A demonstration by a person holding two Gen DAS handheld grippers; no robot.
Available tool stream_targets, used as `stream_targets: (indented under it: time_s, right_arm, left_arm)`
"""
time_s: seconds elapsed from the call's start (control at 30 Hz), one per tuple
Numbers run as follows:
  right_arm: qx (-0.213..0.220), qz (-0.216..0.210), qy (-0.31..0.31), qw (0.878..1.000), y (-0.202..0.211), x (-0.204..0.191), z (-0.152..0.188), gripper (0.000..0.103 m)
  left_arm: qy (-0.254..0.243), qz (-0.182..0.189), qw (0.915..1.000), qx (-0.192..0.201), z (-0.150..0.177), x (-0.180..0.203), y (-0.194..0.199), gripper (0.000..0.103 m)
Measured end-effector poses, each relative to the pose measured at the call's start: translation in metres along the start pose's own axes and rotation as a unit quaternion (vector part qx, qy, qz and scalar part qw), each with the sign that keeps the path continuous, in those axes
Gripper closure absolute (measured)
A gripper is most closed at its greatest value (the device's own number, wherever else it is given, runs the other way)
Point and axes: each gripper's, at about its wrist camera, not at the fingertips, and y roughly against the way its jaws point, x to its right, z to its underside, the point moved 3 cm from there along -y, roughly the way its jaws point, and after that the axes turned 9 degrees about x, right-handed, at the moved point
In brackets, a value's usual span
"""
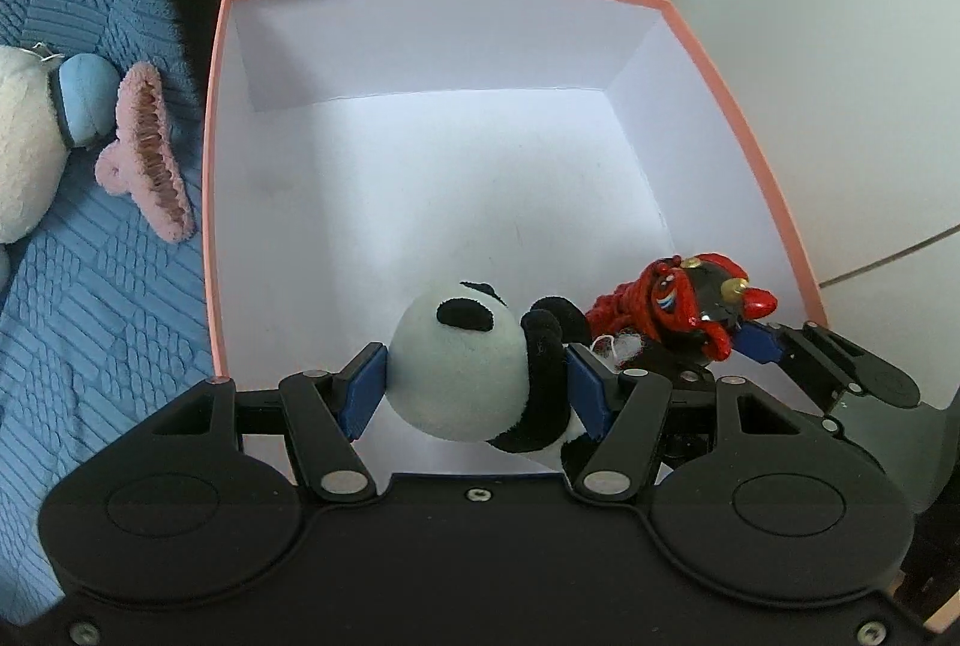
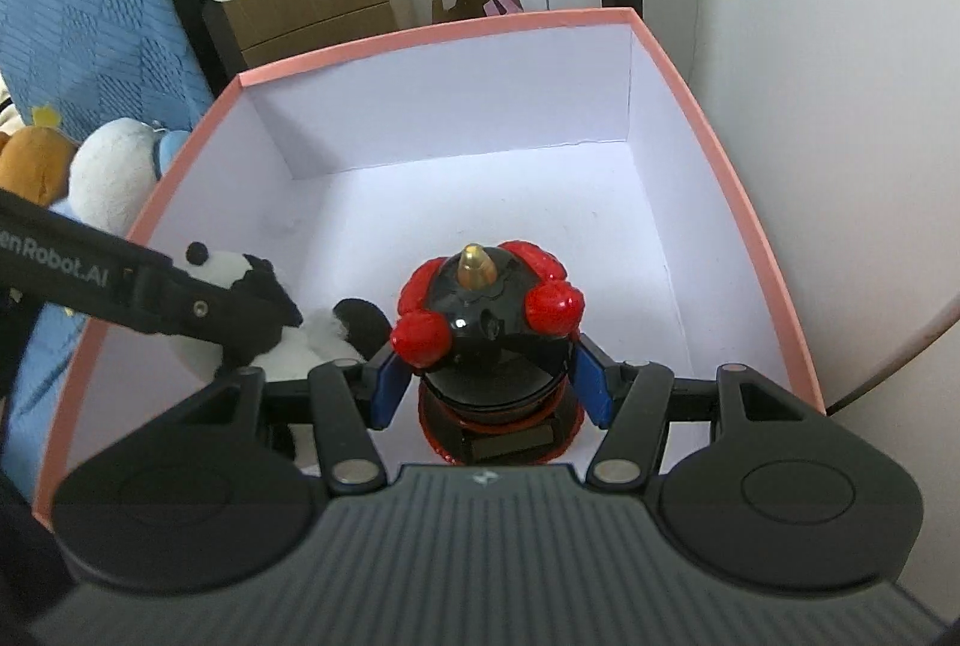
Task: Organize objects
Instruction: 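Carry the panda plush with the left tool while the right tool carries the red figurine to the box, then open the left tool over the box while the right tool releases the red figurine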
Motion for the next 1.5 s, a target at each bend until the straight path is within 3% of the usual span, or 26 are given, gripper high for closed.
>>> stream_targets:
  time_s: [0.1, 0.47, 0.9, 1.5]
  right_arm:
    - [0.002, -0.001, -0.011, 1.000, -0.003, 0.004, 0.002, 0.042]
    - [0.016, 0.010, -0.020, 1.000, 0.009, 0.007, -0.008, 0.039]
    - [0.089, -0.017, -0.013, 0.996, 0.082, -0.038, -0.033, 0.039]
    - [0.133, -0.071, 0.008, 0.989, 0.153, -0.128, -0.029, 0.039]
  left_arm:
    - [0.000, -0.011, 0.9999, 0.007, -0.001, -0.003, -0.004, 0.042]
    - [0.009, 0.011, 0.9996, 0.025, -0.011, -0.010, 0.018, 0.034]
    - [-0.015, 0.020, 0.9929, 0.116, -0.005, -0.015, 0.116, 0.034]
    - [-0.031, 0.008, 0.9689, 0.246, 0.039, -0.051, 0.250, 0.033]
